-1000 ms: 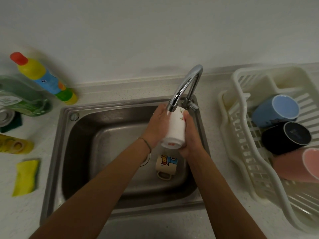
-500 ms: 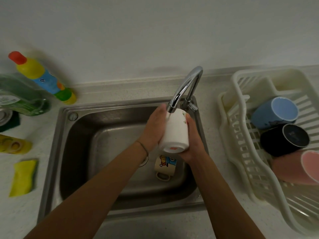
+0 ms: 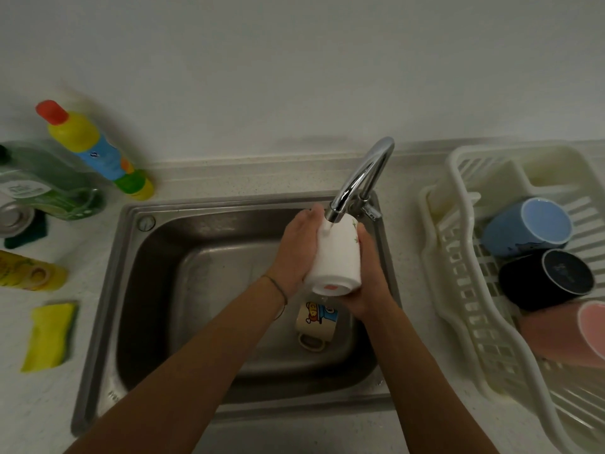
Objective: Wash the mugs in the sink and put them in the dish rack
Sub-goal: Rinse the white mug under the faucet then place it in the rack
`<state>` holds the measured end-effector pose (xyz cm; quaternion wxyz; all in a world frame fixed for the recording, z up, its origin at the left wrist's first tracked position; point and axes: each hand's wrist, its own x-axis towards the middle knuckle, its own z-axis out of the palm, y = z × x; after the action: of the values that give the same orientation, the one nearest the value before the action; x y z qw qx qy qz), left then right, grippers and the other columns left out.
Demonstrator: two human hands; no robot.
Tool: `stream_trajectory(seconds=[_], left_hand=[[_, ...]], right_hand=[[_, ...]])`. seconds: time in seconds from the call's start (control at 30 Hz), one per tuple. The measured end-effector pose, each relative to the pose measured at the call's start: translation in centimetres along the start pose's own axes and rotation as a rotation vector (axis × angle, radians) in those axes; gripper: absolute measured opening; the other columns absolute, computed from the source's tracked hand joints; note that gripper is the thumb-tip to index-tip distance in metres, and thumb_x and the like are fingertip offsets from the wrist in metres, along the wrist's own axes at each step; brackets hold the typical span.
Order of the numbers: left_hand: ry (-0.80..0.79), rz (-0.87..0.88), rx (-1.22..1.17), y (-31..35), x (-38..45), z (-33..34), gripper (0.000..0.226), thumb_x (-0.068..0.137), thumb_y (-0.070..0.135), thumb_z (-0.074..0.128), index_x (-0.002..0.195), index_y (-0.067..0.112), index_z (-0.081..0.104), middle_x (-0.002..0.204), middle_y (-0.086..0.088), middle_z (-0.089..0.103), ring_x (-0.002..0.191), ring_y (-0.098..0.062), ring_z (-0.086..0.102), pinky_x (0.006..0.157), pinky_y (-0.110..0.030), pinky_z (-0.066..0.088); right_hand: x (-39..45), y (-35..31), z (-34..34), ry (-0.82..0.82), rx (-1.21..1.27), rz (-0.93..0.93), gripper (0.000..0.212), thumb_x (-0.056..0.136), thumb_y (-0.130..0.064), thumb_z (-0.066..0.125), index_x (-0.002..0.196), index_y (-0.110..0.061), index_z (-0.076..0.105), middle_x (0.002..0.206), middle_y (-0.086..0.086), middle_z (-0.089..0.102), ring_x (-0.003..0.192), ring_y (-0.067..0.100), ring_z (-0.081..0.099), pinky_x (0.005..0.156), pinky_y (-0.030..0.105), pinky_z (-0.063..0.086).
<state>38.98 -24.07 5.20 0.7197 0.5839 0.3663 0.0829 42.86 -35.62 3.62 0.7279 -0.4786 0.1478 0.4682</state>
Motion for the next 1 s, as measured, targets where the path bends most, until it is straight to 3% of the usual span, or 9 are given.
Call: stream_trajectory(seconds=[0.1,0.3,0.4,0.53,0.67,0.7,0.77,0.87,1.0], left_hand=[[-0.002,-0.025,-0.091,0.4,0.4,-0.1,0.033,0.106,0.039,0.05,0.1,0.011,0.064,0.092,-0.007,0.069,0.078,-0.02,0.067,0.07,-0.035,0.056],[-0.021,-0.038,-0.051,0.7,0.2,0.0,0.039,0.108,0.041,0.046,0.103,0.008,0.067,0.092,-0.005,0.072,0.078,-0.015,0.069,0.067,-0.029,0.058],[-0.005,0.004,0.055,0.1,0.3,0.2,0.037,0.109,0.037,0.043,0.112,0.005,0.061,0.107,-0.014,0.068,0.093,-0.024,0.066,0.08,-0.04,0.058],[-0.049,0.136,0.153,-0.4,-0.9,1.0,0.034,0.09,0.05,0.06,0.115,0.029,0.054,0.12,-0.01,0.058,0.105,-0.028,0.065,0.086,-0.043,0.058],[-0.046,0.258,0.249,-0.2,-1.0,0.8,0.018,0.088,0.045,0.067,0.101,0.041,0.054,0.111,0.0,0.053,0.098,-0.018,0.062,0.08,-0.033,0.055],[-0.026,0.236,0.246,0.2,-0.8,0.6,0.01,0.093,0.041,0.065,0.093,0.038,0.056,0.102,0.002,0.056,0.089,-0.014,0.061,0.074,-0.03,0.051],[0.049,0.192,0.245,1.1,-0.1,0.0,0.026,0.104,0.033,0.055,0.082,0.021,0.062,0.083,0.003,0.061,0.072,-0.009,0.057,0.066,-0.027,0.046],[0.115,0.108,0.205,1.5,0.5,-0.2,0.051,0.107,0.039,0.046,0.091,-0.005,0.066,0.078,-0.006,0.062,0.066,-0.011,0.056,0.063,-0.028,0.048],[-0.012,0.157,0.177,0.8,-0.3,0.8,0.009,0.103,0.027,0.059,0.093,0.026,0.057,0.099,-0.001,0.061,0.089,-0.019,0.063,0.071,-0.028,0.051]], right_hand=[[0.4,-0.6,0.1,0.101,-0.216,-0.113,0.056,0.092,-0.066,0.052,0.122,-0.021,0.066,0.108,0.012,0.076,0.1,0.035,0.073,0.092,0.06,0.055],[-0.3,-0.2,0.6,0.093,-0.288,-0.128,0.071,0.075,-0.062,0.074,0.134,-0.028,0.055,0.115,0.009,0.074,0.099,0.031,0.074,0.08,0.053,0.061],[-0.4,0.2,0.6,0.126,-0.347,-0.158,0.084,0.06,-0.062,0.081,0.133,-0.03,0.055,0.118,0.006,0.072,0.101,0.028,0.073,0.08,0.053,0.062],[-0.4,0.0,0.5,0.116,-0.182,-0.115,0.054,0.085,-0.052,0.072,0.128,-0.022,0.062,0.115,0.011,0.073,0.102,0.029,0.073,0.083,0.053,0.06],[-0.7,0.2,0.1,0.038,0.034,0.034,0.06,0.084,-0.056,0.068,0.13,-0.018,0.063,0.116,0.013,0.073,0.106,0.031,0.069,0.094,0.054,0.054],[-0.9,0.3,0.1,0.018,0.041,0.045,0.059,0.083,-0.056,0.067,0.129,-0.019,0.064,0.113,0.012,0.073,0.104,0.031,0.069,0.094,0.054,0.053],[-1.2,0.5,0.4,-0.023,0.044,0.038,0.059,0.081,-0.056,0.065,0.128,-0.02,0.064,0.109,0.012,0.074,0.097,0.03,0.071,0.09,0.052,0.055],[-1.3,0.4,0.6,-0.051,0.035,0.018,0.063,0.08,-0.056,0.065,0.131,-0.02,0.063,0.113,0.013,0.073,0.096,0.029,0.071,0.086,0.049,0.057],[-1.0,0.0,0.7,-0.012,0.073,0.013,0.065,0.076,-0.056,0.068,0.129,-0.019,0.063,0.113,0.013,0.073,0.097,0.029,0.072,0.08,0.046,0.058]])
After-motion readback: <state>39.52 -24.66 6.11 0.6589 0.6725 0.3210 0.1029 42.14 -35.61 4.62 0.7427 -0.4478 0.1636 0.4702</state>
